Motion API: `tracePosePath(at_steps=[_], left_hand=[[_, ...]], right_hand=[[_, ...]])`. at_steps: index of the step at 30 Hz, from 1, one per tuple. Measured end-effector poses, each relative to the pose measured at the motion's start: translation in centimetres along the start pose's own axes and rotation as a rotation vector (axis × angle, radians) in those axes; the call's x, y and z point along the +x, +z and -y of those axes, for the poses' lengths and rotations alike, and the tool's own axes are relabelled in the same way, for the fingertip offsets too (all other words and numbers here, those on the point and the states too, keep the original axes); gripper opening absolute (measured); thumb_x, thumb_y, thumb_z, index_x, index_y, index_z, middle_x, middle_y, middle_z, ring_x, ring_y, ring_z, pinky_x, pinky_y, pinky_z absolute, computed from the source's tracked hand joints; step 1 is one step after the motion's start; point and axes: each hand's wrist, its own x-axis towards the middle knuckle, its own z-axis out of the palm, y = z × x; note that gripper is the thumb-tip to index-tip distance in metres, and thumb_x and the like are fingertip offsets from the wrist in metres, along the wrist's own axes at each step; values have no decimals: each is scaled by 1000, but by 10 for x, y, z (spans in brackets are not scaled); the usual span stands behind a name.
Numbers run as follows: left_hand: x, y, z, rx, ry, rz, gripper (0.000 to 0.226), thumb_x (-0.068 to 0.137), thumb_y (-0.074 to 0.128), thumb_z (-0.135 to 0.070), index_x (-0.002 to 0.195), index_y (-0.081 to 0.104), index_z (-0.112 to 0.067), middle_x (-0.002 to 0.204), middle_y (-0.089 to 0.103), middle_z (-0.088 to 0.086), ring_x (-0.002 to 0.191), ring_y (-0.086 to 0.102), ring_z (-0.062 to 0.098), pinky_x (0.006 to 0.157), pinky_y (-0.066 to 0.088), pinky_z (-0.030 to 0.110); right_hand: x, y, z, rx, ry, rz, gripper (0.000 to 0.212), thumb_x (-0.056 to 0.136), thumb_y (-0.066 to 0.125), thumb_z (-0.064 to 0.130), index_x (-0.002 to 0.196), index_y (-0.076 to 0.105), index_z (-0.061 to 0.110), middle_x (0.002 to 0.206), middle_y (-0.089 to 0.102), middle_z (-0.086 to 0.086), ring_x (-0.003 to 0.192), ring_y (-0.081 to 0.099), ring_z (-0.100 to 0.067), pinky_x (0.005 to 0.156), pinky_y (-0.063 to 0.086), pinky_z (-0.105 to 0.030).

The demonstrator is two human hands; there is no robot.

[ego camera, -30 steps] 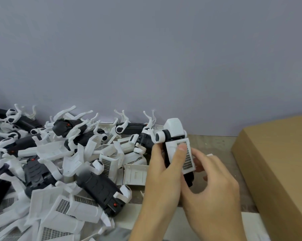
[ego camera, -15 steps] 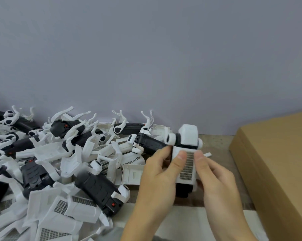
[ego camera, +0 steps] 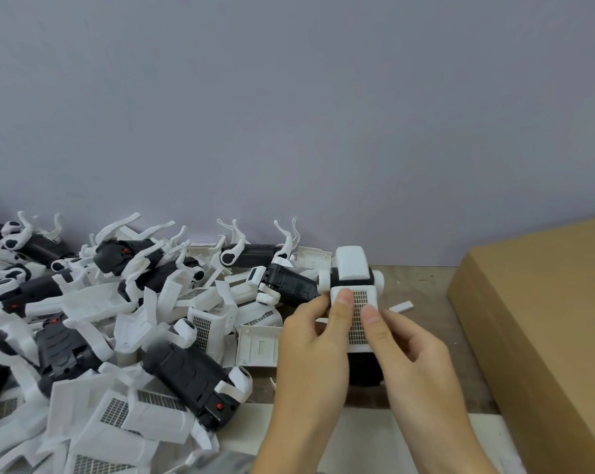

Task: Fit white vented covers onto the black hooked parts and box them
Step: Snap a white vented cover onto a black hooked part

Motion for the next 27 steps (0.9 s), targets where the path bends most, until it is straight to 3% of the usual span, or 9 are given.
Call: tracePosePath(at_steps=[2,3,6,9,12,17,19,22,27], left_hand=[[0,-2,-3,-50,-64,40,22,96,65,-34,95,78,-16,94,76,14,97,70,40,95,52,59],[0,-3,-4,-22,-58,51,19,93,66,-32,95,79,-19,94,77,10,98,70,37,96,52,57],[-1,-2,-2,126,9,34,22,101,58,-20,92,77,-25,91,78,-8,94,72,13,93,55,37],[0,-2,-1,200,37,15,26,102,53,-14,93,76,-24,89,77,-12,88,71,5,83,55,23],[1,-3,1,141,26,-14,25,102,54,-14,92,77,-20,87,78,-7,85,73,9,78,56,23],[2,-7,-1,21,-19,26,22,101,56,-17,103,77,-16,96,78,2,97,73,21,90,55,38],[0,-7,-2,72,1,59,22,99,58,-11,106,76,-20,100,78,-3,100,72,14,92,54,33],[-2,-5,-3,145,39,36,27,98,58,-7,101,74,-28,97,77,-13,95,71,3,82,52,16],[1,-7,-6,91,55,13,27,94,63,-3,99,78,-25,93,79,-9,91,73,5,80,54,14]], right_hand=[[-1,1,1,-20,-20,14,24,80,64,46,89,79,30,82,77,7,76,72,-2,61,49,-10],[-1,0,0,-23,-32,6,24,78,64,46,89,79,31,82,77,7,76,72,-2,61,50,-11],[0,-2,0,-20,-36,-43,17,79,69,39,91,77,32,81,77,9,76,72,-2,60,50,-10],[0,-4,2,-17,-57,-41,18,73,72,41,89,75,34,80,77,10,75,72,-2,58,51,-10],[0,-4,2,23,-58,-13,23,67,69,44,85,77,34,83,78,8,77,73,-3,60,52,-11],[0,-3,-2,18,-90,-12,21,93,61,19,88,76,34,88,77,15,84,71,6,66,48,-4],[1,-5,-4,-27,-112,-55,28,95,60,15,86,73,38,85,76,21,83,69,10,64,46,-2],[2,-4,-2,-51,-123,-78,32,94,62,10,86,71,40,84,75,25,83,68,11,64,47,-2],[0,0,-3,-27,-167,-124,26,90,67,11,95,72,36,85,76,22,82,70,8,65,48,-3]])
